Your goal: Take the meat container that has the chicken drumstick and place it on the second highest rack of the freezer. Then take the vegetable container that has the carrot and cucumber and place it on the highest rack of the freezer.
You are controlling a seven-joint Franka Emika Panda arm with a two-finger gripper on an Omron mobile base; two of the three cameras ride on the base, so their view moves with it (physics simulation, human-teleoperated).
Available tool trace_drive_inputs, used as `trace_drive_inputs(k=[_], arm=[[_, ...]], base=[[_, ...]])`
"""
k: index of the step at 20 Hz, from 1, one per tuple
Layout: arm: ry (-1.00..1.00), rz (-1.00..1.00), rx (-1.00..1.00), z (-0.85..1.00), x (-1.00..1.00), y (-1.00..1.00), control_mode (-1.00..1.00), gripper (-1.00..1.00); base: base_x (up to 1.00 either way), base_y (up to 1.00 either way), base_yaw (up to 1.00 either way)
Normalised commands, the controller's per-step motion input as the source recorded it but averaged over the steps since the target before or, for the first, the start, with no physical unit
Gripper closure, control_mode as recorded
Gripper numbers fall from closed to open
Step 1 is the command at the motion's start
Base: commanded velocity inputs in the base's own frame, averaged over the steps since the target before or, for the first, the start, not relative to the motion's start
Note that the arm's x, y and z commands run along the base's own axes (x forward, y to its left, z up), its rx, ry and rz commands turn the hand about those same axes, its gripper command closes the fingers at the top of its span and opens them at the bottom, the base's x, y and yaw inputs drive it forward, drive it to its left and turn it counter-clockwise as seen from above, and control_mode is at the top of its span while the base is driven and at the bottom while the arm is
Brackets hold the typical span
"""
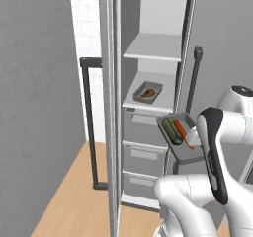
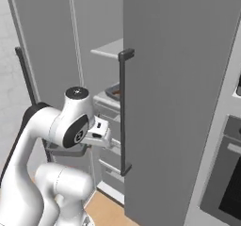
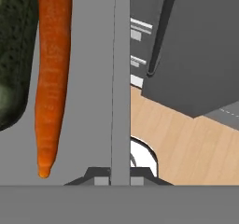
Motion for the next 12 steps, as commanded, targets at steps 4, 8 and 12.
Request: trace_drive_inputs(k=[4, 8, 12], arm=[[0.0, 0.0, 0.0, 0.0, 0.0, 0.0, 1.0, 1.0], [0.0, 0.0, 0.0, 0.0, 0.0, 0.0, 1.0, 1.0], [0.0, 0.0, 0.0, 0.0, 0.0, 0.0, 1.0, 1.0]], base=[[0.61, 0.0, -0.22], [0.59, 0.12, -0.28], [0.24, 0.36, -0.24]])
